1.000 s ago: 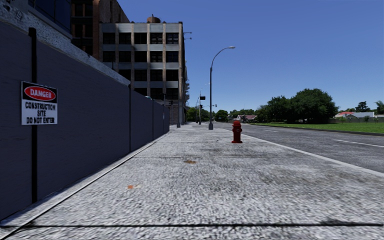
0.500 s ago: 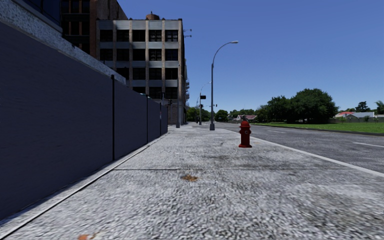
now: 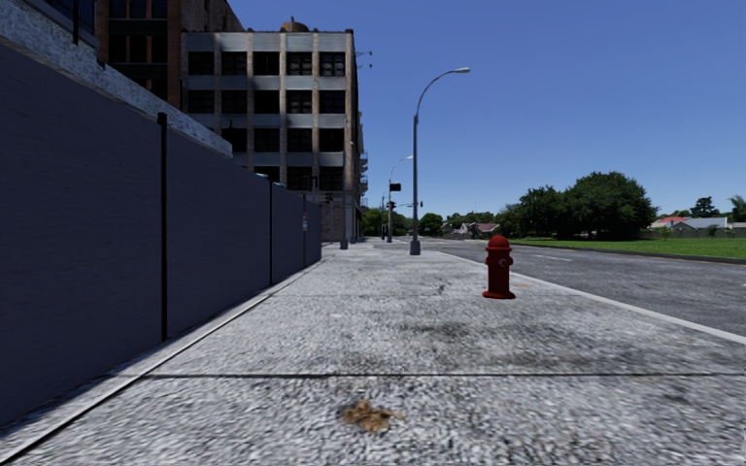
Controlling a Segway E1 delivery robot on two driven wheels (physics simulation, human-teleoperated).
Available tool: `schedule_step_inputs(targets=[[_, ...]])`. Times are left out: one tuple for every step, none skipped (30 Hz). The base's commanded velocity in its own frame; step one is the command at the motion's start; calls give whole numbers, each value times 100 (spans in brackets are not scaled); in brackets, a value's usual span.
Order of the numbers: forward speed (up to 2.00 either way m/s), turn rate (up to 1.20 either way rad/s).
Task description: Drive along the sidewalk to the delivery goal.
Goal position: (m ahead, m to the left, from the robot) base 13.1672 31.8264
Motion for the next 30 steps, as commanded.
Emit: schedule_step_inputs(targets=[[200, 0], [200, 0], [200, 0], [200, 0], [200, 0], [200, 0], [200, 0], [200, 0], [200, 0], [200, 0], [200, 0], [200, 0], [200, 0], [200, 0], [200, 0], [200, 0], [200, 0], [200, 0], [200, 0], [200, 0], [200, 0], [200, 0], [200, 0], [200, 0], [200, 0], [200, 0], [200, 0], [200, 0], [200, 0], [200, 0]])
